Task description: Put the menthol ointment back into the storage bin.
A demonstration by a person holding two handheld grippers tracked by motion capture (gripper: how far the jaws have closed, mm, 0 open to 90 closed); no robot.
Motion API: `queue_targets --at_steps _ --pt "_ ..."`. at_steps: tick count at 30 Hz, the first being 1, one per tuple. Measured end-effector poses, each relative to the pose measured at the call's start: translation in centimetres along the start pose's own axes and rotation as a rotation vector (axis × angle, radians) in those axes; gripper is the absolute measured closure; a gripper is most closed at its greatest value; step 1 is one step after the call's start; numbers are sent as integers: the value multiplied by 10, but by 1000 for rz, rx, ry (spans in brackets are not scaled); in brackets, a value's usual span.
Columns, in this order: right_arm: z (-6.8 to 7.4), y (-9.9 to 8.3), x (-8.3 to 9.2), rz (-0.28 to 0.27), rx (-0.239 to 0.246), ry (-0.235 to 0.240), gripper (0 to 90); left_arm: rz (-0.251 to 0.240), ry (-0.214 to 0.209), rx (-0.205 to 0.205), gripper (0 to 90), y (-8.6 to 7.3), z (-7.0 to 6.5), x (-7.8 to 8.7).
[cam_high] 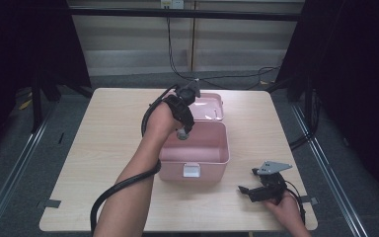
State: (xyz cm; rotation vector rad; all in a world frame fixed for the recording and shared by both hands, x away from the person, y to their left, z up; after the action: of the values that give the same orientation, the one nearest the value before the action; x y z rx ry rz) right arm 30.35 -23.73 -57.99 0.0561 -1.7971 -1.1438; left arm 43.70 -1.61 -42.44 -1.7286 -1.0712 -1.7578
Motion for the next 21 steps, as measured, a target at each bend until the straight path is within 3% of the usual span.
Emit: queue_targets --at_steps 11,21 --pt "0 0 0 0 0 0 125 -3 26 58 506 1 10 -20" --pt "0 0 0 0 1 0 126 3 17 105 506 -3 20 -35"
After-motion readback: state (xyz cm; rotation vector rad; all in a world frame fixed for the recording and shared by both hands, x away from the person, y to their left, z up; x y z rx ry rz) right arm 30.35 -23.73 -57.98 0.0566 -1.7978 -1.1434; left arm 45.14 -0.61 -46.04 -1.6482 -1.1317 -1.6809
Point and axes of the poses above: each handheld gripper's, and its own axes: x roughly backward along the jaws, y roughly out of its top, z roughly to its left, the point moved 10 cm from there along -x, roughly forward along the jaws, and after that the axes turned 9 degrees about x, right-handed, at the moved point
